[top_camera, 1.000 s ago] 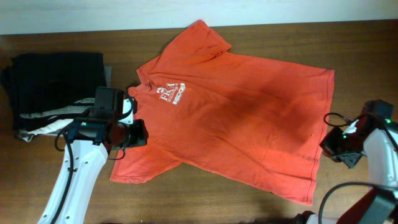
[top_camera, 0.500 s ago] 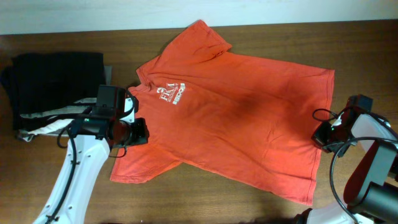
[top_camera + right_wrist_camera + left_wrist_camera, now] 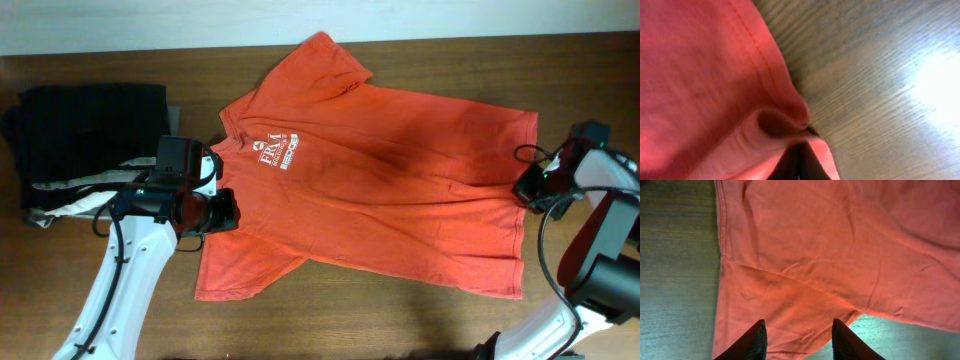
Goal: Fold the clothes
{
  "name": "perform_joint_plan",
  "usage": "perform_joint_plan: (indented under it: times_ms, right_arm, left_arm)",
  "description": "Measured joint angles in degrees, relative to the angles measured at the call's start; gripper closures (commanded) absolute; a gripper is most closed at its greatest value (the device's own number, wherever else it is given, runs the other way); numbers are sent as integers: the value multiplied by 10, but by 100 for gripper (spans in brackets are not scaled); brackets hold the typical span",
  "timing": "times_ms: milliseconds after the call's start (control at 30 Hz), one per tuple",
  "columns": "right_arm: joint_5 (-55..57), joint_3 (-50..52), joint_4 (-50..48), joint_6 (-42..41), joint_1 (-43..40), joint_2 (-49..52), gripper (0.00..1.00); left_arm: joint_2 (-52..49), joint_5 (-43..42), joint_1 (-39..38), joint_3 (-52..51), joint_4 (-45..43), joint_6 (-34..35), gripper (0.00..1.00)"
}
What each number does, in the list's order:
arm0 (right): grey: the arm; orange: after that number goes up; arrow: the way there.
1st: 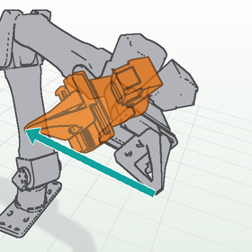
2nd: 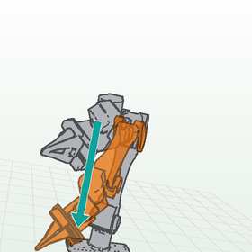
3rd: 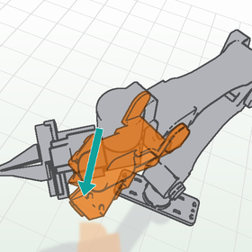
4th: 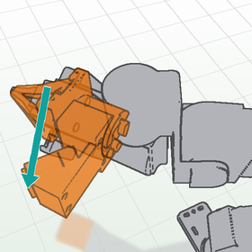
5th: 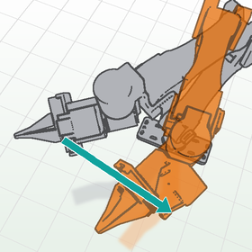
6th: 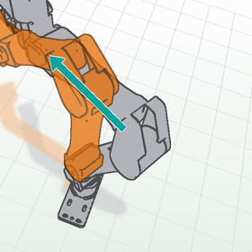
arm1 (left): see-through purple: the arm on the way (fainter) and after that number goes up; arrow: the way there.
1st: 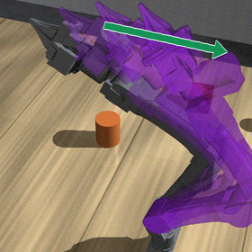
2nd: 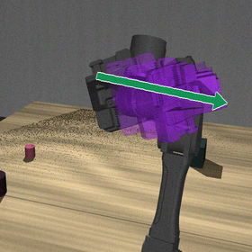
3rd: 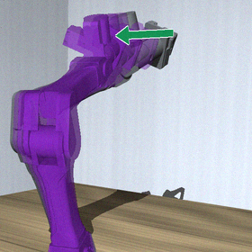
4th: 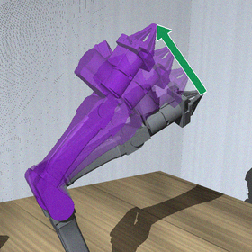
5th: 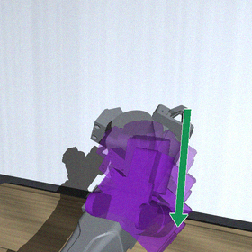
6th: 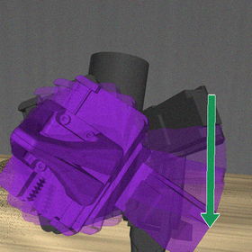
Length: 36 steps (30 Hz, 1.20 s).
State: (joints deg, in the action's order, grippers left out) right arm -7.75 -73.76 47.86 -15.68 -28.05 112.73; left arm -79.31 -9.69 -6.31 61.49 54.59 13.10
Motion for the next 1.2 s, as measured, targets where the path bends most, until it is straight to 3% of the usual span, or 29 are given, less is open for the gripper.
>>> perform_joint_plan:
  times_ms: [233,333,500,600,800,933,1200]
  right_arm:
    - [29,-203,298,-13,0,5,76]
    - [42,-208,352,-37,0,-24,68]
    - [51,-127,355,-56,0,-87,55]
    - [54,-54,332,-76,0,-137,9]
    - [56,75,265,-95,-1,-206,7]
    - [57,144,224,-98,-12,-207,17]
    - [58,243,143,-90,-100,-207,20]
  left_arm:
    - [0,0,0,0,0,0,58]
    - [-1,0,0,0,0,0,58]
    - [-1,0,0,0,0,0,57]
    - [-1,0,0,0,0,0,58]
    - [-1,0,0,0,0,0,57]
    - [-1,0,0,0,2,0,57]
    - [-1,0,0,0,5,0,57]
